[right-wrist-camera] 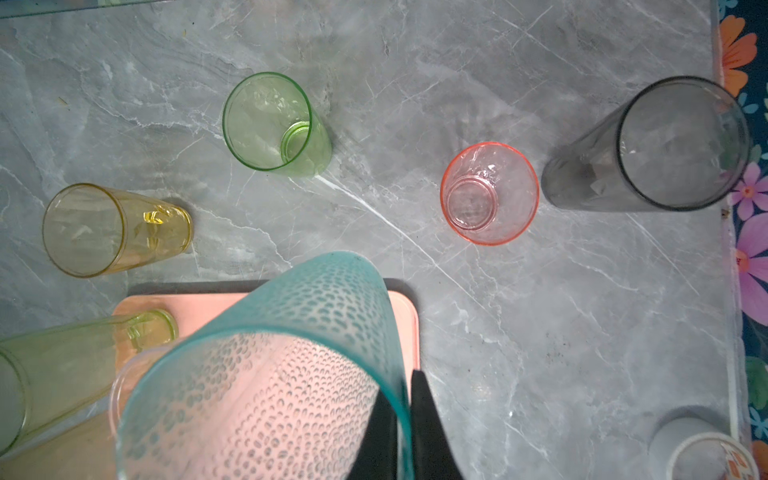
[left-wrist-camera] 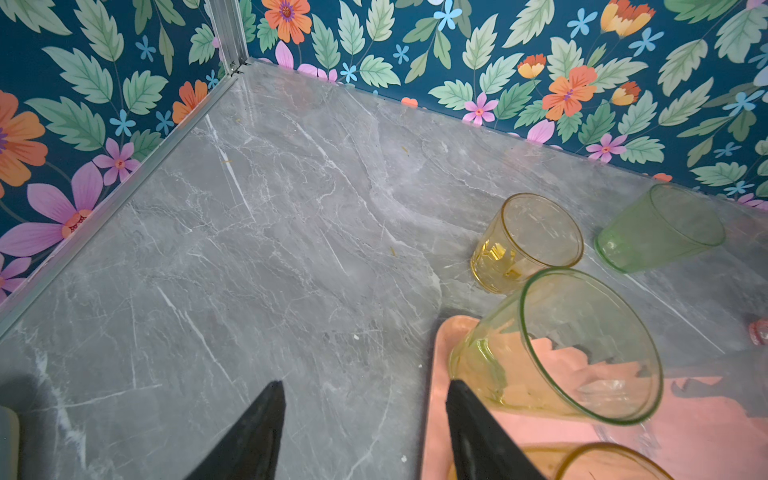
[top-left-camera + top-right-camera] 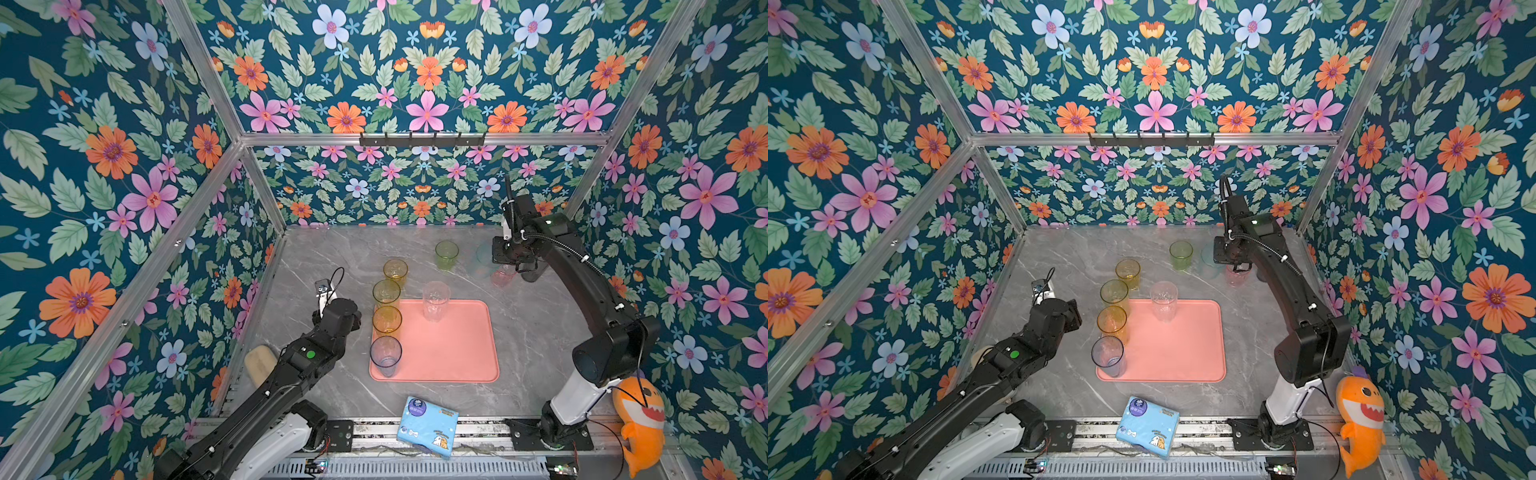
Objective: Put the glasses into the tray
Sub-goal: 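Lift the teal cup with the right gripper, then carry the teal cup over the tray and lower it beside the clear cup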
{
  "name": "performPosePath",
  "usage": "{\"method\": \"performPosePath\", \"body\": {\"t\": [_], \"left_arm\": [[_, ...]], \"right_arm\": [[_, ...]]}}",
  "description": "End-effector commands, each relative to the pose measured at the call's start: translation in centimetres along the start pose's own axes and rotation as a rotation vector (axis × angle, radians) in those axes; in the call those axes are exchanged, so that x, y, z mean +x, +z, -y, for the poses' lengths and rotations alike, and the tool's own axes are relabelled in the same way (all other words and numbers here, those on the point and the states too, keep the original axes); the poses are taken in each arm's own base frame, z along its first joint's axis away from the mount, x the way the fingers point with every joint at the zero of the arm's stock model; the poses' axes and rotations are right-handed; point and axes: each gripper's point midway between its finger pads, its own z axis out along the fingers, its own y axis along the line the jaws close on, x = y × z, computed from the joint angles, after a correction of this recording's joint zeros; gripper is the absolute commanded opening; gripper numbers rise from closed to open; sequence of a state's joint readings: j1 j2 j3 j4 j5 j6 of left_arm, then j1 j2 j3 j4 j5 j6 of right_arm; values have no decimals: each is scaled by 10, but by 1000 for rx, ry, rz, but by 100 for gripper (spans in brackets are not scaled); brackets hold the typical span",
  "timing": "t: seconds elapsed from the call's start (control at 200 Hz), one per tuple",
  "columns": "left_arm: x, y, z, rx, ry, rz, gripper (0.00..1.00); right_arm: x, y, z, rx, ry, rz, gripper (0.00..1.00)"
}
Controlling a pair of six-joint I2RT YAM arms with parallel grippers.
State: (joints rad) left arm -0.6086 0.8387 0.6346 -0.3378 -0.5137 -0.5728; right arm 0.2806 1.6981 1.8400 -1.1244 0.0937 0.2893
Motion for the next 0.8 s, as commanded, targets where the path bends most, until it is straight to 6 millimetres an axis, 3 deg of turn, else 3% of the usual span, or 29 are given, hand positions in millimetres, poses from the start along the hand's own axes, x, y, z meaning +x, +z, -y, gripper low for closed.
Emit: {"method": "performPosePath", "body": {"t": [0.0, 0.025, 0.055, 0.34, 0.795], "left_arm": [[-3, -2, 3, 14, -10, 2, 64], [-3, -2, 3, 16, -12, 2, 64], [-3, -2, 3, 17, -12, 2, 65], [-8, -6, 1, 6, -10, 8, 64], [-15, -8, 2, 11, -20, 28, 65]], "right_arm": [[12, -7, 4, 22, 3, -17, 0], [14, -5, 4, 25, 1, -24, 0], [14, -20, 4, 12, 2, 6, 0], [39, -26, -3, -17, -13, -20, 0], [88, 0, -17, -45, -31, -105, 0]]}}
